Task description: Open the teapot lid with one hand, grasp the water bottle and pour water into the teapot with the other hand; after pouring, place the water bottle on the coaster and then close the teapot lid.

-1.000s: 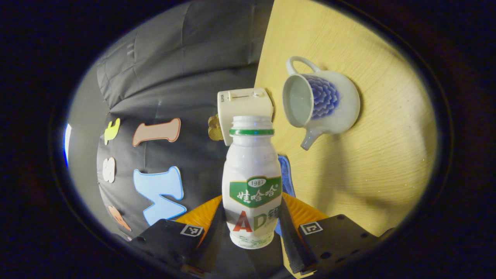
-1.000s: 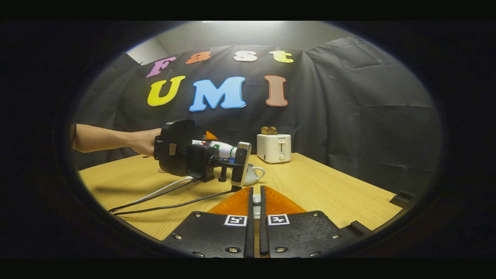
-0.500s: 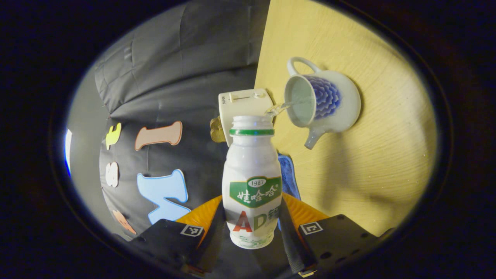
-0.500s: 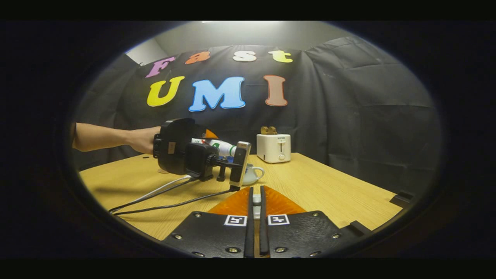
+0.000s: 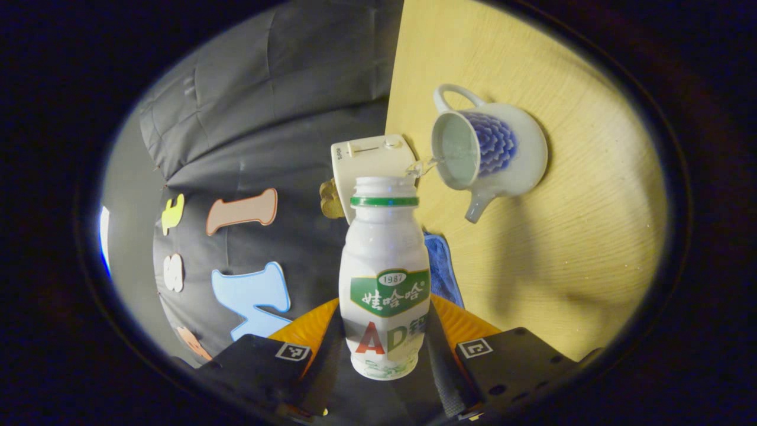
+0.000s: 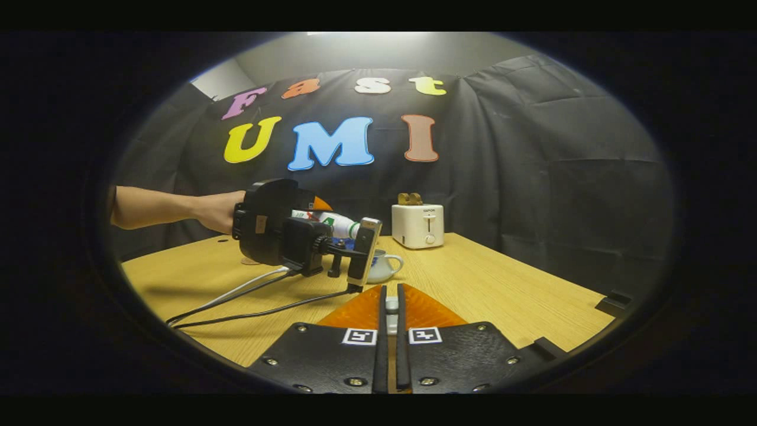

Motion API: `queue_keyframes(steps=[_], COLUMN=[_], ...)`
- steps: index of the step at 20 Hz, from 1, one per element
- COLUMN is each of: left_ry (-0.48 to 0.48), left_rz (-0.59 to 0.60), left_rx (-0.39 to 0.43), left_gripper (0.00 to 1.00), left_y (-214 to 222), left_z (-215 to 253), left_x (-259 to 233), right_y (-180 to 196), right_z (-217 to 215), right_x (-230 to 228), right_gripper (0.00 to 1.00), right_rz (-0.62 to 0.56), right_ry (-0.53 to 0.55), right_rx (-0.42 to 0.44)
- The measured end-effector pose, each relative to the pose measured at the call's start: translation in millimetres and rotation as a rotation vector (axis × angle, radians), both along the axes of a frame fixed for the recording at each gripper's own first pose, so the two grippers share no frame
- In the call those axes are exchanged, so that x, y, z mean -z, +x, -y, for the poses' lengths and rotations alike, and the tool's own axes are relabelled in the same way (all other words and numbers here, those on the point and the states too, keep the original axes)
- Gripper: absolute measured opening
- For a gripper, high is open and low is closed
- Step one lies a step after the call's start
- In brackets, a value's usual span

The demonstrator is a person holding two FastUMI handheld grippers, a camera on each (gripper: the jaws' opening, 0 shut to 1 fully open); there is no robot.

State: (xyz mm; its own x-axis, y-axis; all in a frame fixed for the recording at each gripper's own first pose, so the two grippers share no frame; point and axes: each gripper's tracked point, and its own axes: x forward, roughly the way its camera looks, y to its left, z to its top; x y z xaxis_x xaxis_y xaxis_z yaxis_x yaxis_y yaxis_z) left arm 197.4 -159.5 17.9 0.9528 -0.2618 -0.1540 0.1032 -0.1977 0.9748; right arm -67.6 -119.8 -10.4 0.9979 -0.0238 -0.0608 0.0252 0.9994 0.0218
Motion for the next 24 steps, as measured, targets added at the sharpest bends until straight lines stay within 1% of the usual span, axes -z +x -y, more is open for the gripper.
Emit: queue_keyframes(steps=[1, 2, 3, 4, 6, 7, 8, 9, 10, 23, 24], left_ry=[0.004, 0.007, 0.011, 0.017, 0.029, 0.029, 0.029, 0.030, 0.034, 0.096, 0.101], left_rz=[0.002, 0.004, 0.005, 0.006, 0.009, 0.009, 0.008, 0.010, 0.012, 0.034, 0.034], left_rx=[0.000, 0.001, 0.002, 0.003, 0.005, 0.006, 0.005, 0.004, 0.003, 0.017, 0.018], left_gripper=[0.76, 0.82, 0.82, 0.78, 0.70, 0.76, 0.82, 0.82, 0.82, 0.82, 0.76], left_y=[-0.3, -0.2, -0.8, -0.9, -2.0, -1.6, -1.2, -1.2, -1.1, -2.0, -2.1], left_z=[-0.2, 0.1, 0.0, 0.9, 1.4, 1.4, 1.7, 1.2, 1.1, 4.3, 4.7], left_x=[-0.6, -0.7, -1.3, -1.4, -2.2, -2.4, -1.6, -2.1, -2.4, -7.7, -7.7], right_y=[-0.5, -1.0, -1.0, -1.4, -1.5, -1.6, -1.3, -1.7, -1.9, -2.1, -2.3], right_z=[0.2, 0.6, 0.6, 0.9, 1.0, 1.6, 1.6, 1.8, 1.4, 2.2, 2.3], right_x=[0.3, -0.3, 0.8, 0.3, -0.1, -0.1, -0.5, 0.2, 0.0, 0.7, -0.2], right_gripper=[0.05, 0.05, 0.05, 0.00, 0.00, 0.00, 0.05, 0.00, 0.05, 0.06, 0.06], right_rz=[0.000, 0.000, 0.001, 0.001, 0.002, 0.002, 0.002, 0.002, 0.002, 0.000, 0.001], right_ry=[0.000, 0.001, 0.000, -0.001, -0.002, -0.001, 0.000, 0.000, -0.001, -0.001, 0.000], right_rx=[0.001, 0.002, 0.003, 0.003, 0.004, 0.005, 0.005, 0.005, 0.004, 0.004, 0.004])
